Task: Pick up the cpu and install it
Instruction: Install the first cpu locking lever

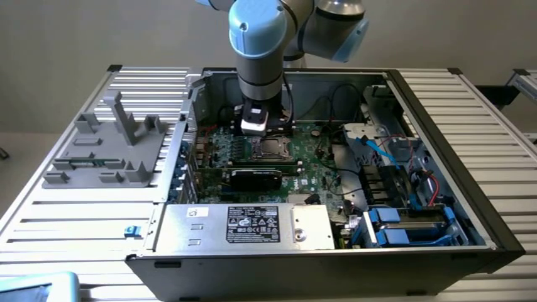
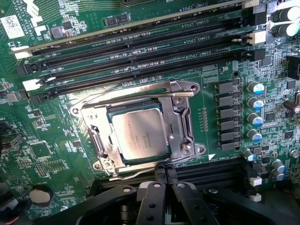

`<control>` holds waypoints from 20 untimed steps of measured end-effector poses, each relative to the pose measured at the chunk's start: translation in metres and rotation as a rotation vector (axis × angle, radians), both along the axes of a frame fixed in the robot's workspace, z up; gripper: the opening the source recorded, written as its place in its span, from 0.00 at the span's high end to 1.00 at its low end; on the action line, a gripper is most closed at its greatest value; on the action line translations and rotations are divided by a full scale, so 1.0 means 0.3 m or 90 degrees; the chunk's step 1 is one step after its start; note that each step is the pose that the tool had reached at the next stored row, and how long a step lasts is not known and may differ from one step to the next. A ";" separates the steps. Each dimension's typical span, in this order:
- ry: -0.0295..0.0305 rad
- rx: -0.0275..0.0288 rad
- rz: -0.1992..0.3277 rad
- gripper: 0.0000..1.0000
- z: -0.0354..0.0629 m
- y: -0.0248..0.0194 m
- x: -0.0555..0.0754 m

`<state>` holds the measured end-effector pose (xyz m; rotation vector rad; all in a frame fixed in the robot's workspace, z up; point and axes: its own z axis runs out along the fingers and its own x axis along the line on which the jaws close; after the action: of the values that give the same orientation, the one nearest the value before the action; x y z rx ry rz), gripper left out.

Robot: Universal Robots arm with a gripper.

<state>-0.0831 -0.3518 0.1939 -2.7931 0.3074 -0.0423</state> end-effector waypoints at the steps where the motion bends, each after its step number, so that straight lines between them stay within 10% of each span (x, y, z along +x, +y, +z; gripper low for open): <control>1: 0.0000 0.0000 0.000 0.88 0.000 0.000 0.000; 20: 0.0001 0.0018 -0.001 0.88 0.017 -0.003 -0.014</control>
<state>-0.0875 -0.3526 0.1989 -2.7900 0.3102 -0.0420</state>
